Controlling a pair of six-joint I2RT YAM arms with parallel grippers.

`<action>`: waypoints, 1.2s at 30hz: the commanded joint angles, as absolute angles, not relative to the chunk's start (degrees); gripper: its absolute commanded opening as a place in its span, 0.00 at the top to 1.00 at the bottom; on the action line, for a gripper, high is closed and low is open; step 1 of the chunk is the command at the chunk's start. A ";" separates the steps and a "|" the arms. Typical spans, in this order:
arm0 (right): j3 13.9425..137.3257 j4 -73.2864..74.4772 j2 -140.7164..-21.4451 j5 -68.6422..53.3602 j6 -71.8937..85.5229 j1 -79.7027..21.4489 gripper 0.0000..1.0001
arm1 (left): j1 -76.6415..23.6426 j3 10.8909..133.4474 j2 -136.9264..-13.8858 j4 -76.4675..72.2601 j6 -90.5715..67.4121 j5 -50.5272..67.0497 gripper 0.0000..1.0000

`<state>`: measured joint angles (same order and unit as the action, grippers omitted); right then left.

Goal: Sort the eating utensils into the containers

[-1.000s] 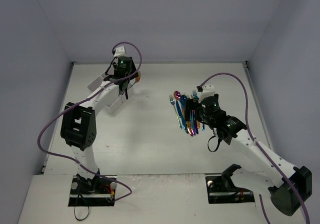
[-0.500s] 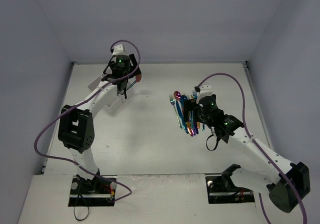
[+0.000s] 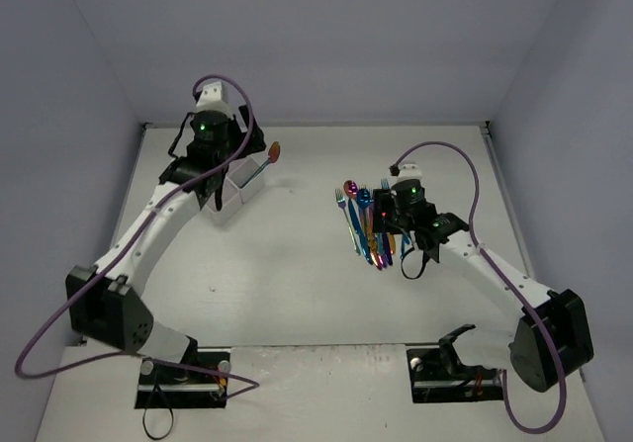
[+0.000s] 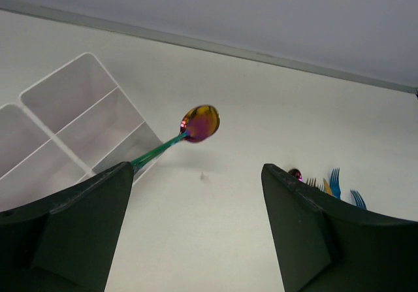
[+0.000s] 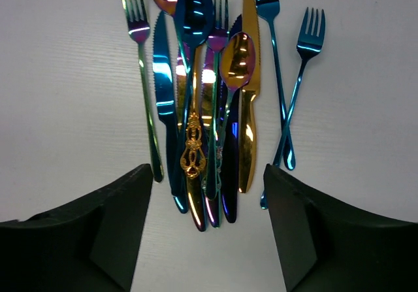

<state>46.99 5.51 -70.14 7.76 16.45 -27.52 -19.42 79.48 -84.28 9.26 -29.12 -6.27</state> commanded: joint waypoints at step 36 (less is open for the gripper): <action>58.63 1.85 -100.46 6.42 23.65 -21.53 0.77 | -18.72 52.47 -49.21 27.16 -26.72 -0.53 0.23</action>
<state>57.21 2.35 -100.14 6.59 23.18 -21.06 -19.00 50.81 -48.55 28.51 -25.89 -1.28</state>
